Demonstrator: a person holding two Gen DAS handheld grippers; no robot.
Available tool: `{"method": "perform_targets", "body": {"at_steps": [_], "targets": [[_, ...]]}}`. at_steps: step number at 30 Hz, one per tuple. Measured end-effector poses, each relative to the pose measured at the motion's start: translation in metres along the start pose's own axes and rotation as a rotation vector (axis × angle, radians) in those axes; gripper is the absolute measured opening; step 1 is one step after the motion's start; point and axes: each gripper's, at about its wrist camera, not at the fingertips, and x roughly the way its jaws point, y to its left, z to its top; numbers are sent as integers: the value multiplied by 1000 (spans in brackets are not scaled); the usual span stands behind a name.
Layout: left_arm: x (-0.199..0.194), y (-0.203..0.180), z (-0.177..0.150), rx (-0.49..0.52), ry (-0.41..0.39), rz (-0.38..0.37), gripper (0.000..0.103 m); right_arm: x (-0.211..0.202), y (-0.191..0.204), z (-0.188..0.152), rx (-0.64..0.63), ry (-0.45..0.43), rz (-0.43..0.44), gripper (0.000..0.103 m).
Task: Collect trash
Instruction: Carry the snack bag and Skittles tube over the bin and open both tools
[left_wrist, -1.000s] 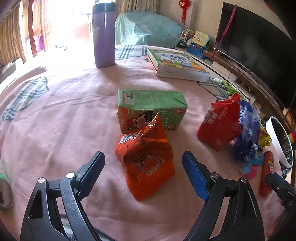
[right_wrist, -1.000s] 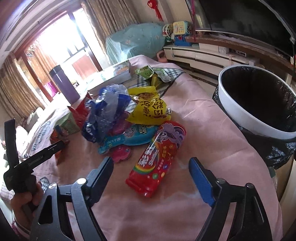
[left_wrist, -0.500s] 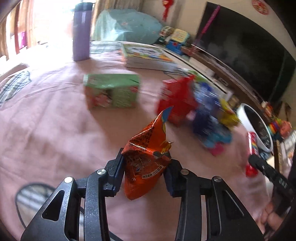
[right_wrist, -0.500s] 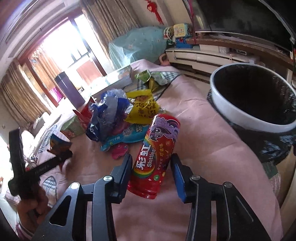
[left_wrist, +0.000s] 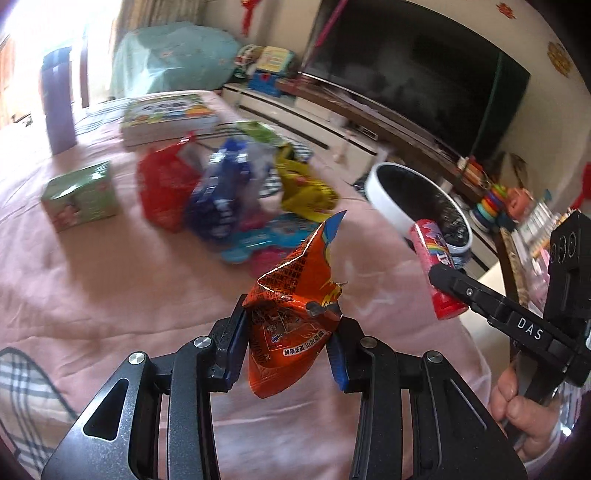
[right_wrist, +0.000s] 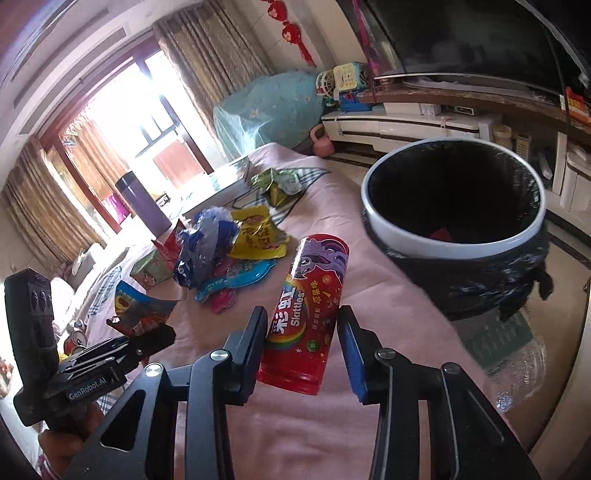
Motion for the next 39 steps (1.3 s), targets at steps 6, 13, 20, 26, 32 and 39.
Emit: {"method": "perform_targets", "body": {"at_steps": [6, 13, 20, 26, 32, 39], "targets": [[15, -22, 10, 33, 15, -26, 36, -12, -14, 5, 23, -30, 13, 37], [24, -42, 19, 73, 20, -36, 36, -19, -32, 10, 52, -57, 14, 36], [32, -59, 26, 100, 26, -48, 36, -24, -42, 17, 60, -75, 22, 35], [39, -76, 34, 127, 27, -64, 36, -34, -55, 26, 76, -109, 12, 35], [47, -101, 55, 175, 13, -84, 36, -42, -76, 45, 105, -143, -4, 35], [69, -126, 79, 197, 33, -129, 36, -43, -97, 65, 119, -154, -38, 35]]}}
